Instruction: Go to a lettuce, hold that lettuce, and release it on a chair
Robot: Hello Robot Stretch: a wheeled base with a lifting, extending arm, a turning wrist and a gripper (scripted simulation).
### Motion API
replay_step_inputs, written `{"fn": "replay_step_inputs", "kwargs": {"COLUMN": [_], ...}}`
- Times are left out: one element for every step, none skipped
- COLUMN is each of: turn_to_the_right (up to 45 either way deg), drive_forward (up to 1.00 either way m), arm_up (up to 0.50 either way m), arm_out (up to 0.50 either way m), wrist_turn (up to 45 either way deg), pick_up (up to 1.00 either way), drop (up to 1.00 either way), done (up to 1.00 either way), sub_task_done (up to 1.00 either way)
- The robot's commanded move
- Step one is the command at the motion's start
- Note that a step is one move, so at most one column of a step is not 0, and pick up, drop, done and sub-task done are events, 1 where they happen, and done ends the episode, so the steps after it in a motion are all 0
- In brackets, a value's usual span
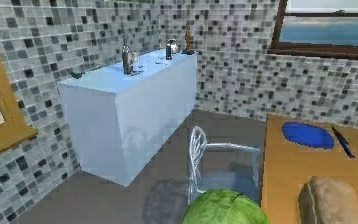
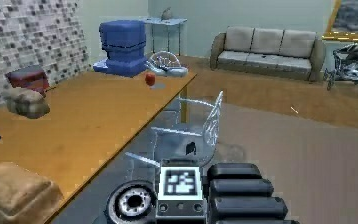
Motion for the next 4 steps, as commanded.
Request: {"fn": "replay_step_inputs", "kwargs": {"turn_to_the_right": [-45.0,-45.0,-45.0,-36.0], "drive_forward": [0.0,0.0,0.0,0.0], "arm_up": [0.0,0.0,0.0,0.0], "arm_out": [0.0,0.0,0.0,0.0], "wrist_turn": [0.0,0.0,0.0,0.0], "pick_up": [0.0,0.0,0.0,0.0], "drop": [0.0,0.0,0.0,0.0], "done": [0.0,0.0,0.0,0.0], "sub_task_done": [0.0,0.0,0.0,0.0]}}
